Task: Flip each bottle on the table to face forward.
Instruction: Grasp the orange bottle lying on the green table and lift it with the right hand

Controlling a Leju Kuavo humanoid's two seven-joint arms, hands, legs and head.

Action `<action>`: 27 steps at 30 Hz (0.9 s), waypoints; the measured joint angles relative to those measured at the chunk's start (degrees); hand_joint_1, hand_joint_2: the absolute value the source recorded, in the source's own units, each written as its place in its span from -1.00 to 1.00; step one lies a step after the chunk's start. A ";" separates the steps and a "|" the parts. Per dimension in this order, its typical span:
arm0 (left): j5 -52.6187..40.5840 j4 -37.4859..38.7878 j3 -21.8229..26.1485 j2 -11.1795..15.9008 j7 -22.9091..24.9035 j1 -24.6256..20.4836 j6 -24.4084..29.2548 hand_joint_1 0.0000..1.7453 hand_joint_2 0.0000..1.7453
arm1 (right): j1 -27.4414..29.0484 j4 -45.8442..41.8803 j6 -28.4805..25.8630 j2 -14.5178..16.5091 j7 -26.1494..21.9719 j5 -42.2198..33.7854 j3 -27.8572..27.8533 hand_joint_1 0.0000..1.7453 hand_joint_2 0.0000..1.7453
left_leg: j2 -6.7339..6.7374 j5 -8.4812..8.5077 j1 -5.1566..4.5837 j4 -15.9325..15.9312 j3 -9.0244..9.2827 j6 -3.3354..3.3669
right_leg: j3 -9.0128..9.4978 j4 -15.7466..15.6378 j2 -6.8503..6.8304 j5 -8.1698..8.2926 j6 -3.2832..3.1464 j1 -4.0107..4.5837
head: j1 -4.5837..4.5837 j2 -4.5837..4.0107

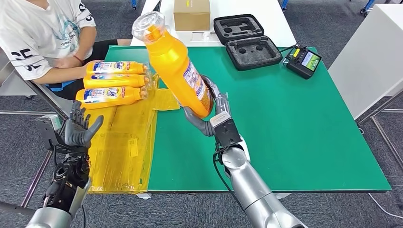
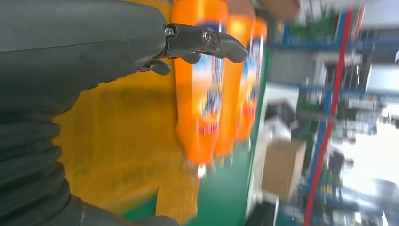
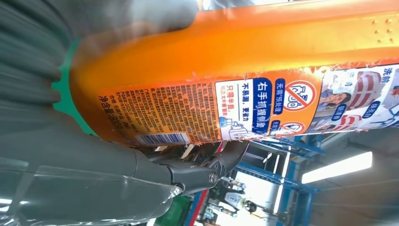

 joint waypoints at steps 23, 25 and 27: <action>3.32 -21.06 -15.99 -0.59 8.75 6.70 -14.77 -1.00 1.00 | 1.50 11.28 5.02 -0.37 0.05 3.58 1.97 1.00 1.00 | -0.01 -0.02 0.00 0.00 -0.04 -0.01 | -0.03 0.00 0.00 0.00 0.00 0.00 | 0.01 0.00; 3.02 -21.06 -17.01 -0.58 8.93 6.62 -14.93 -1.00 1.00 | 1.31 12.27 5.16 0.07 0.04 3.96 2.55 1.00 1.00 | -0.01 -0.02 0.00 0.00 -0.04 -0.01 | -0.03 0.00 0.00 0.00 0.00 0.00 | 0.00 0.00; 2.40 -21.01 -17.88 -0.57 8.96 6.51 -14.80 -1.00 1.00 | 1.00 13.15 5.43 0.52 0.04 4.49 3.17 1.00 1.00 | -0.01 -0.02 0.00 0.00 -0.04 -0.01 | -0.03 0.00 0.01 0.00 0.00 0.00 | 0.00 0.00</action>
